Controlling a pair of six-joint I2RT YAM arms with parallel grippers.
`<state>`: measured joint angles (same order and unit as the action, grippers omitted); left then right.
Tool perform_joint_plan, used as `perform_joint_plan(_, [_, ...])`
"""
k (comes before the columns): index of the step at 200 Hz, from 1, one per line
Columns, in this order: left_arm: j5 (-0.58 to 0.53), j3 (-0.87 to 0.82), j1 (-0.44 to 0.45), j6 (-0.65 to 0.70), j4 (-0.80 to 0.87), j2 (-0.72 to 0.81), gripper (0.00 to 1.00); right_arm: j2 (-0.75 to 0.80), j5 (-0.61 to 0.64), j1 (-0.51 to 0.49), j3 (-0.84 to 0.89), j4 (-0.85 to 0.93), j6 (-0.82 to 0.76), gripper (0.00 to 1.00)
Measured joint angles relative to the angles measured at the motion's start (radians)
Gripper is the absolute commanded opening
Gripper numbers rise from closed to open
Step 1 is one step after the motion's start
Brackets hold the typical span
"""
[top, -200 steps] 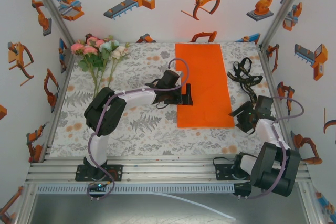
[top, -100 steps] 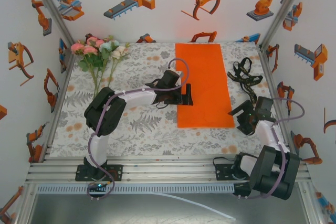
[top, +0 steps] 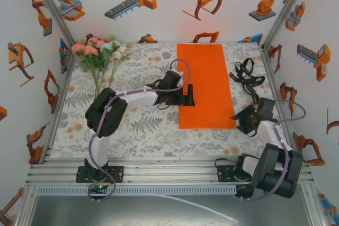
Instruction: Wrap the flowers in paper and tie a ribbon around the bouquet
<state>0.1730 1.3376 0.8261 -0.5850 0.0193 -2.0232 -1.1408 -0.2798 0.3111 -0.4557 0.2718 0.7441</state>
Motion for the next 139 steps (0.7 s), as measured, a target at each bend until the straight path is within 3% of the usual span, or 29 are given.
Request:
perform_joint_plan(49, [0.000, 0.005, 0.000, 0.000, 0.000, -0.004, 0.99, 0.000, -0.026, 0.000, 0.016, -0.018, 0.026, 0.30])
perform_joint_plan(75, [0.000, 0.006, 0.000, 0.000, 0.000, -0.005, 0.99, 0.000, -0.026, 0.000, 0.016, -0.025, 0.028, 0.00])
perform_joint_plan(111, [-0.030, -0.034, 0.000, 0.009, -0.013, 0.027, 0.99, 0.052, -0.032, -0.020, 0.016, -0.023, 0.046, 0.00])
perform_joint_plan(139, [-0.067, -0.161, 0.012, 0.075, -0.058, 0.170, 0.99, 0.170, -0.038, -0.153, -0.051, -0.016, 0.098, 0.00])
